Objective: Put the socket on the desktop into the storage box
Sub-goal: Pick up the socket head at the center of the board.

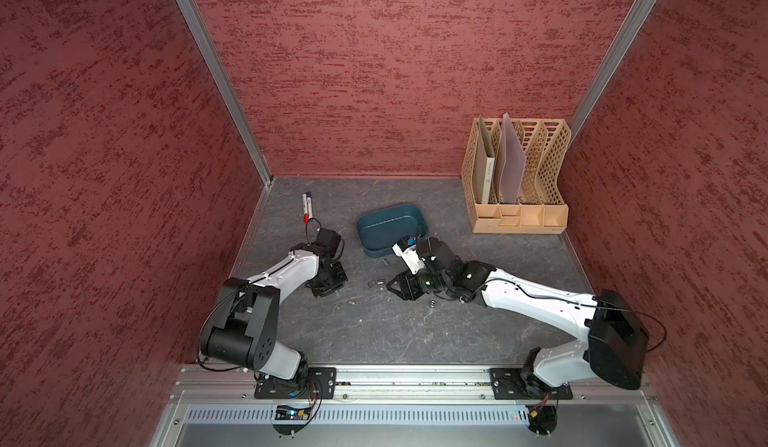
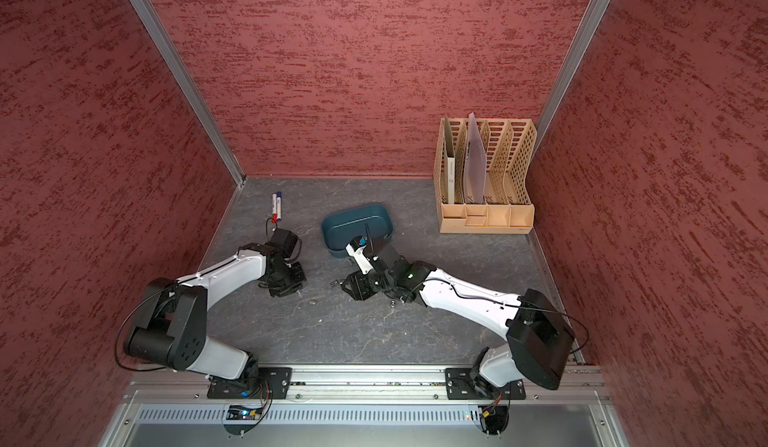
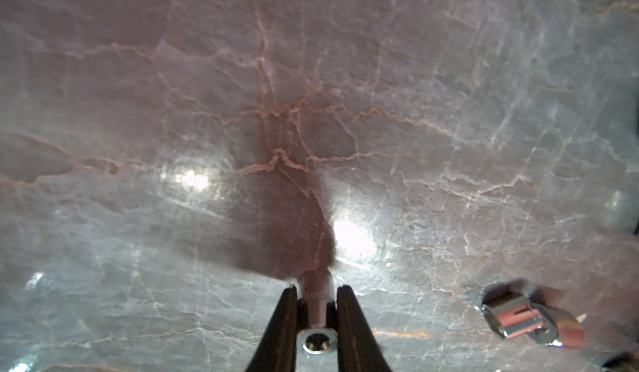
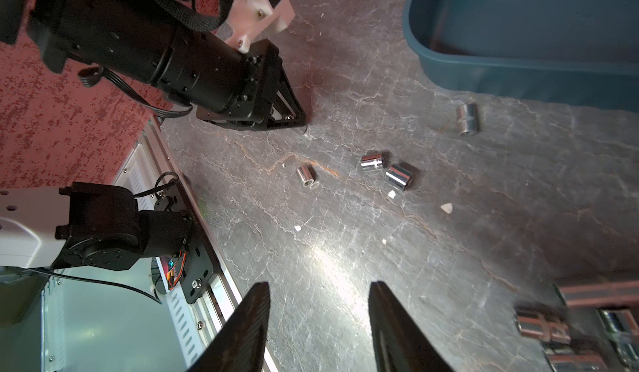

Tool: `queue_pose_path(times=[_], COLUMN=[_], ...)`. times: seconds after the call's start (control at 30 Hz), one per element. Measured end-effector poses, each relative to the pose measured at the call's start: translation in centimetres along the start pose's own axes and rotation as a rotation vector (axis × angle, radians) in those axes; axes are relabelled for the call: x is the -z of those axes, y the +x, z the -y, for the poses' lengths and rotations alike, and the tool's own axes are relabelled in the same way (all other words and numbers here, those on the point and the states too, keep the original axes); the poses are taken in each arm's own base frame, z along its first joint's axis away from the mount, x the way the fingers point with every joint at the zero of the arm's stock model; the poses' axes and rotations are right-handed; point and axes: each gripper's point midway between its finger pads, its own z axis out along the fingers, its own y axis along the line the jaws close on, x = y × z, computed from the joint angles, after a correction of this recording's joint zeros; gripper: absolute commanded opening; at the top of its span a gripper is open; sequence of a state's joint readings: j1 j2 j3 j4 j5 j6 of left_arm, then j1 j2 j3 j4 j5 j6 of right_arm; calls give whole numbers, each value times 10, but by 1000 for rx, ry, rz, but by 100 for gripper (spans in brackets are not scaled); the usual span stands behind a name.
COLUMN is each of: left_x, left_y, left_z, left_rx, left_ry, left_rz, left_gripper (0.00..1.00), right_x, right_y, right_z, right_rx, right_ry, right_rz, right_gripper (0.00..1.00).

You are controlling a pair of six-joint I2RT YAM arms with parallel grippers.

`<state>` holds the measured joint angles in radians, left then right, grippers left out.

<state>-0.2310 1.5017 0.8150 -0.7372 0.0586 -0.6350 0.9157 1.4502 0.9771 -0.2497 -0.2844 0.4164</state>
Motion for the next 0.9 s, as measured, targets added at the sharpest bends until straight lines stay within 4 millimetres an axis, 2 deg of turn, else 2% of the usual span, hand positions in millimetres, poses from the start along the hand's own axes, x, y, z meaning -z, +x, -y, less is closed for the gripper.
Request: queue_pose_path(times=[0.1, 0.4, 0.5, 0.77, 0.9], left_x=[0, 5, 15, 51, 60], left_y=[0, 1, -6, -30, -40], left_z=[0, 6, 20, 73, 100], left_rx=[3, -5, -20, -77, -108], left_ry=[1, 17, 47, 163, 194], left_rz=[1, -8, 9, 77, 86], left_gripper=[3, 0, 0, 0, 0], right_x=[0, 0, 2, 7, 12], right_y=[0, 4, 2, -3, -10], right_z=[0, 3, 5, 13, 23], right_rx=[-3, -16, -24, -64, -93], right_ry=[0, 6, 17, 59, 96], right_rz=[0, 3, 14, 32, 47], right_gripper=[51, 52, 53, 53, 54])
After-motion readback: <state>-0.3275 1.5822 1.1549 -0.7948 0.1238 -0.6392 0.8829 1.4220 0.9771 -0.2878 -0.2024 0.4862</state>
